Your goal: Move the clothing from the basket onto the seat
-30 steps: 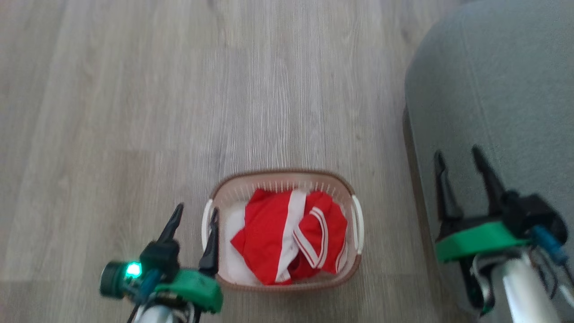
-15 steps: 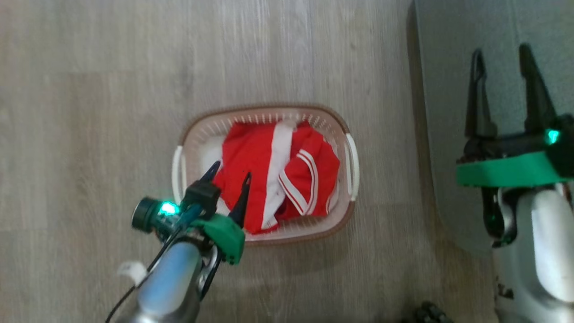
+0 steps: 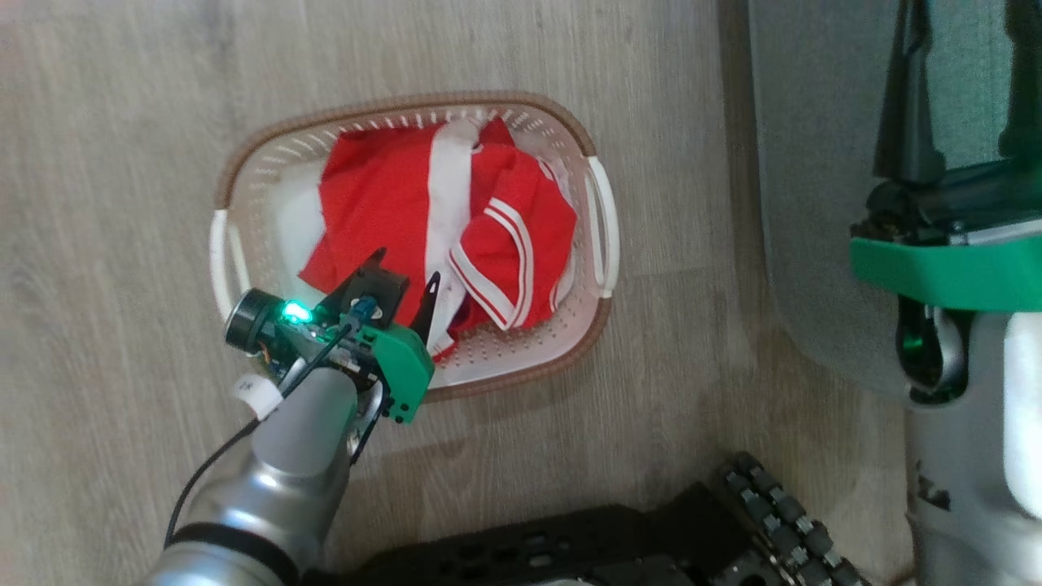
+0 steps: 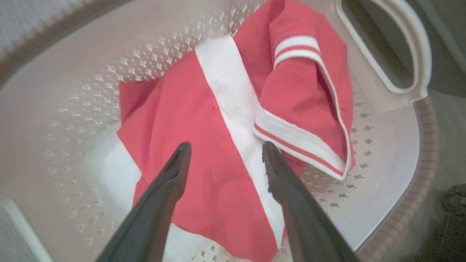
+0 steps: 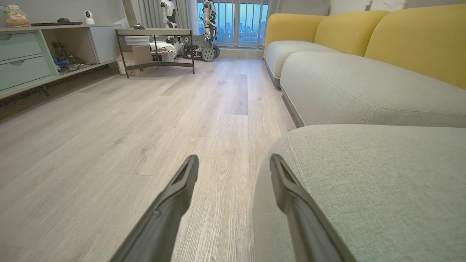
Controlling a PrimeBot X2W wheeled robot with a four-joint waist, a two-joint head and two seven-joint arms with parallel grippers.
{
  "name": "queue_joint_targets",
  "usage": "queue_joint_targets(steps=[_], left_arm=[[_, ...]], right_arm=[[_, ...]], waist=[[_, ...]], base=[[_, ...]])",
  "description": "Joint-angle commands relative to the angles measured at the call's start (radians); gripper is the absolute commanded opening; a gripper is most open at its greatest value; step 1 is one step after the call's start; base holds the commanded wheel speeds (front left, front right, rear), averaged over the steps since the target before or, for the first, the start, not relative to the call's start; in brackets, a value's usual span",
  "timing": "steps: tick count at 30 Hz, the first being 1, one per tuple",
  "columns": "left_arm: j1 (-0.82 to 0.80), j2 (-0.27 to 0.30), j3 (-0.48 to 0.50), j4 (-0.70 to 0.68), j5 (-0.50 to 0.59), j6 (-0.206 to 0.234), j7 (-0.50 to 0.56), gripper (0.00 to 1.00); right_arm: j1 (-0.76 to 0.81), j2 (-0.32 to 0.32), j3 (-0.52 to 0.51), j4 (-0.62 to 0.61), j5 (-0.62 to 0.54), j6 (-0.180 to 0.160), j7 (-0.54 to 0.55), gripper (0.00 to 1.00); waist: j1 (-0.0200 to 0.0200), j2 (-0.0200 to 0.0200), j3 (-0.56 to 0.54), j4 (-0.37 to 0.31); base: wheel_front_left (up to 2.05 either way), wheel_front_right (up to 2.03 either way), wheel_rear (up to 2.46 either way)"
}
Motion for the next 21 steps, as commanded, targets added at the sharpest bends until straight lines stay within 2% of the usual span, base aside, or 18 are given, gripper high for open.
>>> queue_joint_targets(steps=[1, 7, 16, 17, 18, 19, 20, 21], left_arm=[[0.001, 0.008, 0.008, 0.01, -0.001, 0.003, -0.012, 1.0], [-0.065, 0.008, -0.014, 0.077, -0.005, 0.007, -0.012, 1.0], [-0.135, 0.008, -0.038, 0.179, 0.002, 0.048, -0.012, 1.0], [-0.14, 0.008, -0.04, 0.187, 0.0, 0.047, -0.012, 0.8], [-0.143, 0.008, -0.042, 0.193, -0.003, 0.047, -0.012, 0.49], [-0.145, 0.008, -0.045, 0.196, -0.005, 0.046, -0.012, 0.32], [-0.145, 0.008, -0.045, 0.196, -0.005, 0.046, -0.012, 0.32], [-0.145, 0.008, -0.049, 0.198, -0.008, 0.046, -0.012, 0.02]], right_arm=[[-0.002, -0.008, 0.011, -0.042, 0.012, 0.0, -0.006, 1.0], [-0.023, -0.008, 0.012, -0.072, 0.024, 0.0, -0.006, 1.0], [-0.037, -0.008, 0.021, -0.08, 0.041, 0.0, -0.006, 1.0], [-0.038, -0.008, 0.022, -0.079, 0.042, 0.0, -0.006, 1.0], [-0.039, -0.008, 0.022, -0.079, 0.043, 0.0, -0.006, 1.0], [-0.039, -0.008, 0.021, -0.077, 0.043, 0.0, -0.006, 1.0], [-0.039, -0.008, 0.021, -0.077, 0.043, 0.0, -0.006, 1.0], [-0.04, -0.008, 0.02, -0.075, 0.044, 0.0, -0.006, 1.0]], waist=[[-0.0001, 0.0001, 0.05, -0.028], [-0.0001, 0.0001, 0.118, -0.044], [-0.0001, 0.0001, 0.158, -0.058], [-0.0001, 0.0001, 0.16, -0.059], [-0.0001, 0.0001, 0.161, -0.06], [-0.0001, 0.0001, 0.161, -0.061], [-0.0001, 0.0001, 0.161, -0.061], [-0.0001, 0.0001, 0.158, -0.06]], base=[[0.0, 0.0, 0.0], [0.0, 0.0, 0.0], [0.0, 0.0, 0.0], [0.0, 0.0, 0.0], [0.0, 0.0, 0.0], [0.0, 0.0, 0.0], [0.0, 0.0, 0.0], [0.0, 0.0, 0.0]])
